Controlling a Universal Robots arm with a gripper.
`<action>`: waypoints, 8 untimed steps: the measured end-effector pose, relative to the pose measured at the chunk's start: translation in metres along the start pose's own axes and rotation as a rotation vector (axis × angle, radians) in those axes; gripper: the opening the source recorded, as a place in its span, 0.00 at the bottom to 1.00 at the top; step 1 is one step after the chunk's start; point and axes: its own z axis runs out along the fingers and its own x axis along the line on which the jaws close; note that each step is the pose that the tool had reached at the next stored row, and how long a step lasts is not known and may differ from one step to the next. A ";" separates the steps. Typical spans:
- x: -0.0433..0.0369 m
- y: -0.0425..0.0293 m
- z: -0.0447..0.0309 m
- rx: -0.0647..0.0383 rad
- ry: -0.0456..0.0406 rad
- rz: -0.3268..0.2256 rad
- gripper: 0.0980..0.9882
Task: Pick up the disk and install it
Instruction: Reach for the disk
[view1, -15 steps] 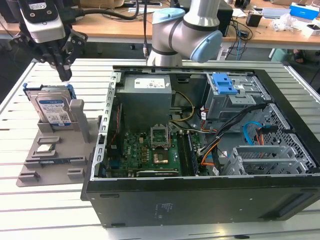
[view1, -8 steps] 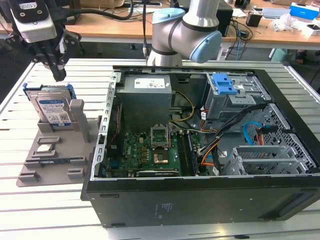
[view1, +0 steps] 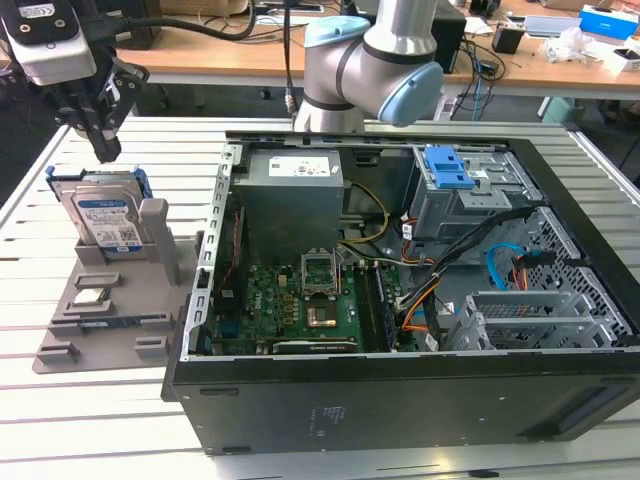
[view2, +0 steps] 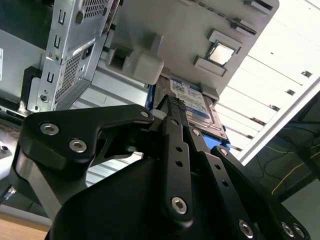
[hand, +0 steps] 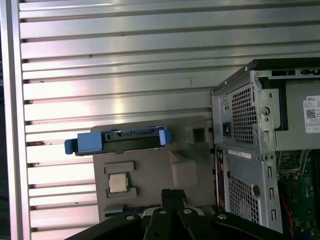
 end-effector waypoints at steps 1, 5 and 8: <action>0.0009 -0.0001 0.0000 0.000 0.0000 0.000 0.00; 0.0053 -0.0004 -0.0002 0.000 0.0001 0.000 0.00; 0.0089 -0.0007 -0.0003 0.000 0.0001 0.000 0.00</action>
